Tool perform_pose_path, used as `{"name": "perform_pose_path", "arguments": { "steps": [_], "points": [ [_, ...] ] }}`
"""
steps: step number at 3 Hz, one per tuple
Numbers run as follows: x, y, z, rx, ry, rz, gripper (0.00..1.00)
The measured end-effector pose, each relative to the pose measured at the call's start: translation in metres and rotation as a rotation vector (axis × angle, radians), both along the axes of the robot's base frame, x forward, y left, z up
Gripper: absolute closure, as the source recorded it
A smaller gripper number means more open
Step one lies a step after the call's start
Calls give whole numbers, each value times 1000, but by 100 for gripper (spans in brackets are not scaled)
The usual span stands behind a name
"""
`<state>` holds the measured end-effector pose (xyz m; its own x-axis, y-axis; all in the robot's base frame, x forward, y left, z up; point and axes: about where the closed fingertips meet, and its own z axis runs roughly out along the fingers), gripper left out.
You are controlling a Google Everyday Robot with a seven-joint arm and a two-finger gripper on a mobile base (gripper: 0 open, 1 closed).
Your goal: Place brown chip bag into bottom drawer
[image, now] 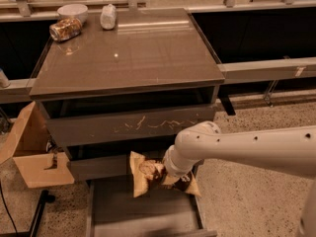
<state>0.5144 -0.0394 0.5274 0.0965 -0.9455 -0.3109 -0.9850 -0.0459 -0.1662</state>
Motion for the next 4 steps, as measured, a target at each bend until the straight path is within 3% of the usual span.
{"name": "perform_pose_path", "arguments": {
  "steps": [1,2,4],
  "points": [
    [6,1,-40,-7,-25,13,100],
    [6,1,-79,-23,4,26,100],
    [-8,14,-117,12,8,59,100]
  ]
}}
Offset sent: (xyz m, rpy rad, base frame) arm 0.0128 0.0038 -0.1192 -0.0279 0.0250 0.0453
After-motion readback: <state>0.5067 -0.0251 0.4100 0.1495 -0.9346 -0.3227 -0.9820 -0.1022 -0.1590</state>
